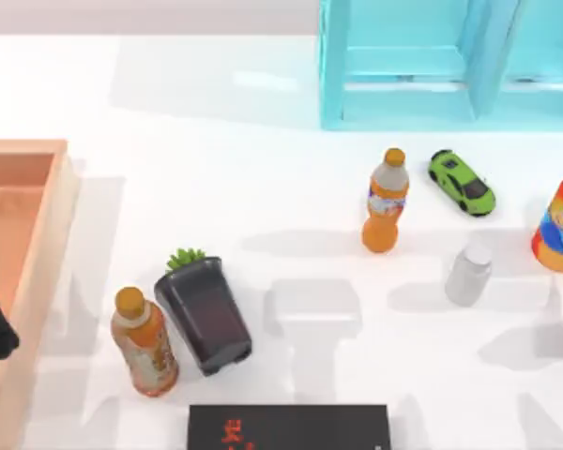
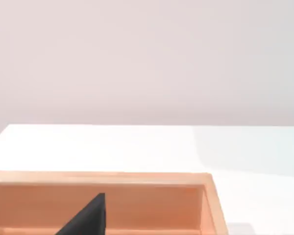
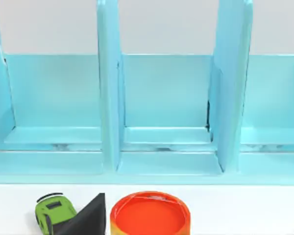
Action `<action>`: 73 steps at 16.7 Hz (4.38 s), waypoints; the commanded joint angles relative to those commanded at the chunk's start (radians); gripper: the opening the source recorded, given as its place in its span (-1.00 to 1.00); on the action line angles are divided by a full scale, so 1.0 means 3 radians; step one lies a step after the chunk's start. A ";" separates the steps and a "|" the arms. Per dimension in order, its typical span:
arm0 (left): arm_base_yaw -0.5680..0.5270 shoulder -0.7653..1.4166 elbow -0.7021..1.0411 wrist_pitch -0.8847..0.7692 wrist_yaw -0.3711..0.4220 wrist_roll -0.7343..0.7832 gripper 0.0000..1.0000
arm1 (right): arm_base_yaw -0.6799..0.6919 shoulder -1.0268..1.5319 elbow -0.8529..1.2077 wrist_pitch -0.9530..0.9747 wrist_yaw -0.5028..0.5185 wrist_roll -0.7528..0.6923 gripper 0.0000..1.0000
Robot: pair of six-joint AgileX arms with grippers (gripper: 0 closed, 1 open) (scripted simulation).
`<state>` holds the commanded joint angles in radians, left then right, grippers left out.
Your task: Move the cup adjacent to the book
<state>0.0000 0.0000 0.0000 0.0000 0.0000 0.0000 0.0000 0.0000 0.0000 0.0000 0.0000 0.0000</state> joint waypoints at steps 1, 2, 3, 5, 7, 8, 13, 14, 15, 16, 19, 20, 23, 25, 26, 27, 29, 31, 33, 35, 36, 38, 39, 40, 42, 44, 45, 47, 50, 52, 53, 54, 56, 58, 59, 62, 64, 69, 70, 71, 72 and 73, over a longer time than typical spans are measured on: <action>0.0000 0.0000 0.0000 0.0000 0.0000 0.0000 1.00 | 0.0000 0.0000 0.0000 0.0000 0.0000 0.0000 1.00; 0.0000 0.0000 0.0000 0.0000 0.0000 0.0000 1.00 | 0.0000 0.0000 0.0000 0.0000 0.0000 0.0000 1.00; 0.0000 0.0000 0.0000 0.0000 0.0000 0.0000 1.00 | -0.0014 0.0025 0.0007 -0.0024 -0.0005 -0.0028 1.00; 0.0000 0.0000 0.0000 0.0000 0.0000 0.0000 1.00 | -0.0089 0.0153 0.0074 -0.0151 -0.0018 -0.0176 1.00; 0.0000 0.0000 0.0000 0.0000 0.0000 0.0000 1.00 | -0.0250 0.0408 0.0252 -0.0404 -0.0015 -0.0482 1.00; 0.0000 0.0000 0.0000 0.0000 0.0000 0.0000 1.00 | -0.0356 0.0570 0.0375 -0.0563 -0.0005 -0.0681 1.00; 0.0000 0.0000 0.0000 0.0000 0.0000 0.0000 1.00 | -0.1064 0.1556 0.1323 -0.1451 0.0114 -0.2175 1.00; 0.0000 0.0000 0.0000 0.0000 0.0000 0.0000 1.00 | -0.1204 0.1736 0.1547 -0.1604 0.0141 -0.2568 1.00; 0.0000 0.0000 0.0000 0.0000 0.0000 0.0000 1.00 | -0.1333 0.1904 0.1767 -0.1745 0.0167 -0.2977 1.00; 0.0000 0.0000 0.0000 0.0000 0.0000 0.0000 1.00 | -0.1451 0.2061 0.1976 -0.1876 0.0191 -0.3395 1.00; 0.0000 0.0000 0.0000 0.0000 0.0000 0.0000 1.00 | -0.1706 0.2455 0.2479 -0.2203 0.0251 -0.4531 1.00; 0.0000 0.0000 0.0000 0.0000 0.0000 0.0000 1.00 | -0.1756 0.2568 0.2608 -0.2295 0.0263 -0.4854 1.00; 0.0000 0.0000 0.0000 0.0000 0.0000 0.0000 1.00 | -0.1873 0.2902 0.2905 -0.2579 0.0265 -0.5620 1.00; 0.0000 0.0000 0.0000 0.0000 0.0000 0.0000 1.00 | -0.1979 0.3144 0.3096 -0.2786 0.0241 -0.5981 1.00; 0.0000 0.0000 0.0000 0.0000 0.0000 0.0000 1.00 | -0.2059 0.3268 0.3192 -0.2892 0.0222 -0.6116 1.00; 0.0000 0.0000 0.0000 0.0000 0.0000 0.0000 1.00 | -0.2149 0.3391 0.3283 -0.2995 0.0199 -0.6246 1.00; 0.0000 0.0000 0.0000 0.0000 0.0000 0.0000 1.00 | -0.2335 0.3623 0.3445 -0.3188 0.0142 -0.6548 1.00; 0.0000 0.0000 0.0000 0.0000 0.0000 0.0000 1.00 | -0.2531 0.3863 0.3555 -0.3381 0.0079 -0.6950 1.00; 0.0000 0.0000 0.0000 0.0000 0.0000 0.0000 1.00 | -0.2710 0.4124 0.3616 -0.3589 0.0023 -0.7343 1.00; 0.0000 0.0000 0.0000 0.0000 0.0000 0.0000 1.00 | -0.2839 0.4373 0.3674 -0.3790 -0.0014 -0.7678 1.00; 0.0000 0.0000 0.0000 0.0000 0.0000 0.0000 1.00 | -0.2885 0.4490 0.3689 -0.3885 -0.0022 -0.7833 1.00; 0.0000 0.0000 0.0000 0.0000 0.0000 0.0000 1.00 | -0.2935 0.4674 0.3674 -0.4045 -0.0013 -0.8050 1.00; 0.0000 0.0000 0.0000 0.0000 0.0000 0.0000 1.00 | -0.2946 0.4733 0.3666 -0.4101 -0.0004 -0.8118 1.00; 0.0000 0.0000 0.0000 0.0000 0.0000 0.0000 1.00 | -0.2948 0.4767 0.3661 -0.4135 0.0005 -0.8159 1.00; 0.0000 0.0000 0.0000 0.0000 0.0000 0.0000 1.00 | -0.2948 0.4767 0.3661 -0.4135 0.0005 -0.8159 1.00; 0.0000 0.0000 0.0000 0.0000 0.0000 0.0000 1.00 | -0.2948 0.4767 0.3661 -0.4135 0.0005 -0.8159 1.00; 0.0000 0.0000 0.0000 0.0000 0.0000 0.0000 1.00 | -0.2935 0.4756 0.3663 -0.4128 0.0004 -0.8155 1.00; 0.0000 0.0000 0.0000 0.0000 0.0000 0.0000 1.00 | -0.2935 0.4776 0.3616 -0.4078 0.0004 -0.8150 1.00; 0.0000 0.0000 0.0000 0.0000 0.0000 0.0000 1.00 | -0.2933 0.4872 0.3372 -0.3750 0.0005 -0.8138 1.00; 0.0000 0.0000 0.0000 0.0000 0.0000 0.0000 1.00 | -0.2932 0.4968 0.3141 -0.3400 0.0004 -0.8136 1.00; 0.0000 0.0000 0.0000 0.0000 0.0000 0.0000 1.00 | -0.2931 0.5019 0.3021 -0.3220 0.0004 -0.8135 1.00; 0.0000 0.0000 0.0000 0.0000 0.0000 0.0000 1.00 | -0.2930 0.5068 0.2909 -0.3054 0.0004 -0.8134 1.00; 0.0000 0.0000 0.0000 0.0000 0.0000 0.0000 1.00 | -0.2932 0.5143 0.2728 -0.2812 0.0004 -0.8136 1.00; 0.0000 0.0000 0.0000 0.0000 0.0000 0.0000 1.00 | -0.2934 0.5176 0.2646 -0.2711 0.0004 -0.8138 1.00; 0.0000 0.0000 0.0000 0.0000 0.0000 0.0000 1.00 | -0.2934 0.5177 0.2643 -0.2708 0.0004 -0.8138 1.00; 0.0000 0.0000 0.0000 0.0000 0.0000 0.0000 1.00 | -0.2934 0.5177 0.2643 -0.2708 0.0004 -0.8138 1.00; 0.0000 0.0000 0.0000 0.0000 0.0000 0.0000 1.00 | -0.2934 0.5177 0.2643 -0.2708 0.0004 -0.8138 0.70; 0.0000 0.0000 0.0000 0.0000 0.0000 0.0000 1.00 | -0.2934 0.5177 0.2643 -0.2708 0.0004 -0.8138 -0.06; 0.0000 0.0000 0.0000 0.0000 0.0000 0.0000 1.00 | -0.2934 0.5177 0.2643 -0.2708 0.0004 -0.8138 -0.21; 0.0000 0.0000 0.0000 0.0000 0.0000 0.0000 1.00 | -0.2934 0.5177 0.2643 -0.2708 0.0004 -0.8138 -0.36; 0.0000 0.0000 0.0000 0.0000 0.0000 0.0000 1.00 | -0.2934 0.5177 0.2643 -0.2708 0.0004 -0.8138 -0.51; 0.0000 0.0000 0.0000 0.0000 0.0000 0.0000 1.00 | -0.2934 0.5177 0.2643 -0.2708 0.0004 -0.8138 -0.66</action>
<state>0.0000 0.0000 0.0000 0.0000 0.0000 0.0000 -0.8803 1.5530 0.7929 -0.8123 0.0012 -2.4414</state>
